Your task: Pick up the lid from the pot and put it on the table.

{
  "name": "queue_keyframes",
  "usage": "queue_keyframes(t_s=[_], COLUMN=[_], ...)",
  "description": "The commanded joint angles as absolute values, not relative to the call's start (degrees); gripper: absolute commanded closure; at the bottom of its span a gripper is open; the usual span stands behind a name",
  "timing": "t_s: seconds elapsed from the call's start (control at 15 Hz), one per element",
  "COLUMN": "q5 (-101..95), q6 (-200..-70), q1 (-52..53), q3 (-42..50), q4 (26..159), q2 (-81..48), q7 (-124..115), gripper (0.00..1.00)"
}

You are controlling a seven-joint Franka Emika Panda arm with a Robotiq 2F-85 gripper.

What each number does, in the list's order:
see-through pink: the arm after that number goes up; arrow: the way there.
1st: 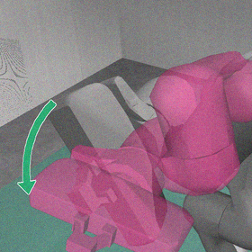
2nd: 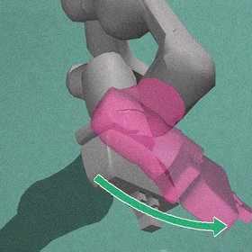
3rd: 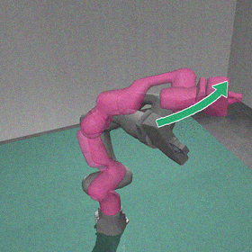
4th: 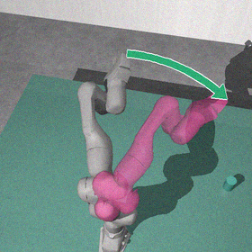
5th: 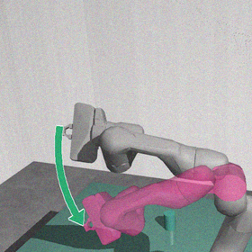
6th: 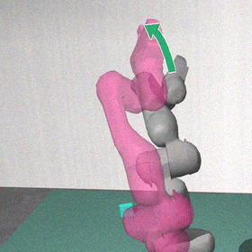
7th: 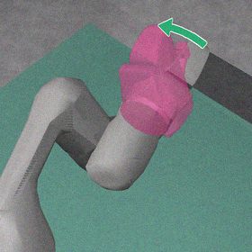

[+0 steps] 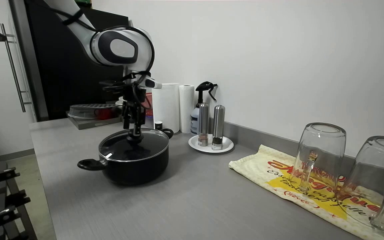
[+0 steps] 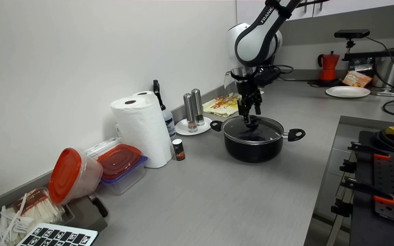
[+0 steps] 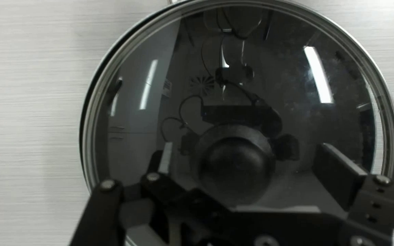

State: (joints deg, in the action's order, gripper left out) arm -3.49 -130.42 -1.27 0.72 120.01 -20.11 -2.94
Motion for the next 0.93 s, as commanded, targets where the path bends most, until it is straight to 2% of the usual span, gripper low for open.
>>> queue_keyframes(t_s=[0.0, 0.87], q5=[-2.3, -2.5], q6=[-131.2, -133.6], q1=[-0.9, -0.7], q3=[0.5, 0.3], q4=[119.9, 119.3], q2=[-20.5, -21.8], q7=[-2.2, -2.2], gripper=[0.00, 0.00])
